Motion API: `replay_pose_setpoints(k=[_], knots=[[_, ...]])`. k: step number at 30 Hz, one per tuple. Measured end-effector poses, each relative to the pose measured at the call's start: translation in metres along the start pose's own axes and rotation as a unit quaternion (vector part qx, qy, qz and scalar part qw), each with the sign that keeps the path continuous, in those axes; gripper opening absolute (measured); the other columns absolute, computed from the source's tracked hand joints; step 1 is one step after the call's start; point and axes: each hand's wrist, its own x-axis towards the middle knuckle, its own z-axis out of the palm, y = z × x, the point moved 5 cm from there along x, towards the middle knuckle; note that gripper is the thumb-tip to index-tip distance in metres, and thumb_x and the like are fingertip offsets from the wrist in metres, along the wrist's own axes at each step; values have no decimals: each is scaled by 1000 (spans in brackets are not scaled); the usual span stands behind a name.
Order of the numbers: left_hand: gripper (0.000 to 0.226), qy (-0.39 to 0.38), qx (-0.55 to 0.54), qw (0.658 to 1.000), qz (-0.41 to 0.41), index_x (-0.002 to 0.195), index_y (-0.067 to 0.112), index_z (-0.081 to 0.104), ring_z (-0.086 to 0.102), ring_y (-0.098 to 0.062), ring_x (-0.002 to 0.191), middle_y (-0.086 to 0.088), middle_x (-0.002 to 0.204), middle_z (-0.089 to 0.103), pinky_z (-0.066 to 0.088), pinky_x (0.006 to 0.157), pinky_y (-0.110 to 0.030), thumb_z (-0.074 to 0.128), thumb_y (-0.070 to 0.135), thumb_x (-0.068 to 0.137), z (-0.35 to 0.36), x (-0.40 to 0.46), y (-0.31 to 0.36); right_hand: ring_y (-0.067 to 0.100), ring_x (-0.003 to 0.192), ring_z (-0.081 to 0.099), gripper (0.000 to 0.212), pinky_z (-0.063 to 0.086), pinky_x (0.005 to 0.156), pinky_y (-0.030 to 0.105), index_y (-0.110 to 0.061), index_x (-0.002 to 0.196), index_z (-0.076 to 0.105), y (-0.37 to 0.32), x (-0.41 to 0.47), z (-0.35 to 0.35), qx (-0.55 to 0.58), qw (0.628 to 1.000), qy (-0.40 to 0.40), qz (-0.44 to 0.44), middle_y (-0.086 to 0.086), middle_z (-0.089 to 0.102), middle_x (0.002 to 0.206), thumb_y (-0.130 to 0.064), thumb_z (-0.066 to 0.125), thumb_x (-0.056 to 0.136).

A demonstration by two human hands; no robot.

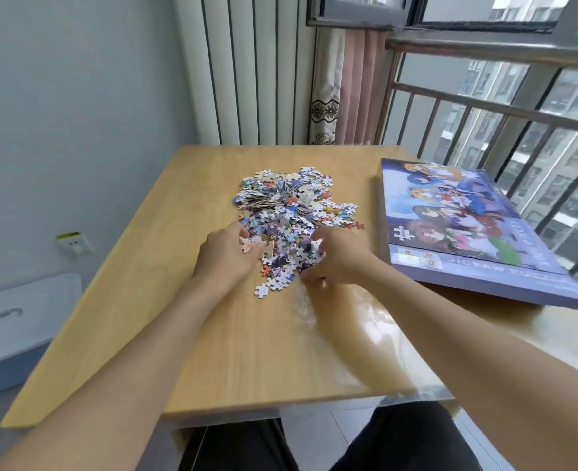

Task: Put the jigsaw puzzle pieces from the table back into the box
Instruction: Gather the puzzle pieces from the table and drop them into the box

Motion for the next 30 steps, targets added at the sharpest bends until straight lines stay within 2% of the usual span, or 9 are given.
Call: replay_pose_setpoints(k=[6,9,12,15,18,22,24,28,30], knots=[[16,73,-86,994,-3,94,21,69,66,-19,84,6,87,69,48,73,-27,73,34,86,-13,20,-2,13,100,62,89,50,82,23,-17,143,49,6,40,-35,102,995,3,7,3,55,135,-40,92,68],[30,40,-101,994,-9,114,19,68,64,-22,103,-1,111,69,48,84,-29,72,33,88,-3,36,-3,30,144,35,132,35,116,45,-28,159,20,0,61,-33,-10,996,-86,-4,5,26,162,-57,92,53],[40,45,-127,991,-20,128,19,64,60,-23,118,-3,128,66,46,95,-31,68,33,91,10,39,-11,35,152,18,148,23,121,58,-41,158,3,-16,77,-15,-58,986,-149,-41,3,8,168,-72,87,40],[43,44,-129,991,-11,133,23,61,58,-22,123,-1,133,64,47,103,-36,65,35,92,21,41,-18,38,151,19,159,26,119,59,-45,157,1,-24,97,-6,-53,991,-120,-28,7,9,167,-87,76,22],[39,53,-131,990,3,131,24,63,59,-19,119,1,130,66,47,101,-33,65,32,93,23,44,-19,34,142,36,150,38,114,51,-39,157,16,-27,112,-4,-76,990,-113,-24,7,31,159,-84,80,29],[30,75,-173,982,16,121,22,68,64,-11,107,5,117,70,49,93,-26,68,24,92,22,47,-18,23,106,55,86,45,79,32,-27,135,51,-30,117,-12,-51,994,-83,-48,6,51,134,-57,88,64],[26,79,-191,978,14,117,22,70,64,-8,103,8,112,71,49,89,-25,69,24,91,21,48,-18,23,103,55,68,45,78,32,-27,124,55,-31,117,-12,-48,995,-66,-58,8,49,131,-52,86,69],[27,63,-207,976,17,118,23,70,63,-6,102,11,111,70,51,88,-24,70,25,91,25,48,-18,32,131,48,115,45,107,44,-36,152,33,-32,116,-4,-81,991,-98,-50,8,39,152,-68,86,56],[29,58,-212,975,17,119,26,69,63,-7,103,13,113,69,52,87,-26,70,26,91,26,49,-19,30,137,44,127,42,110,44,-34,157,24,-36,114,-1,-105,985,-128,-50,4,40,156,-69,87,52]])
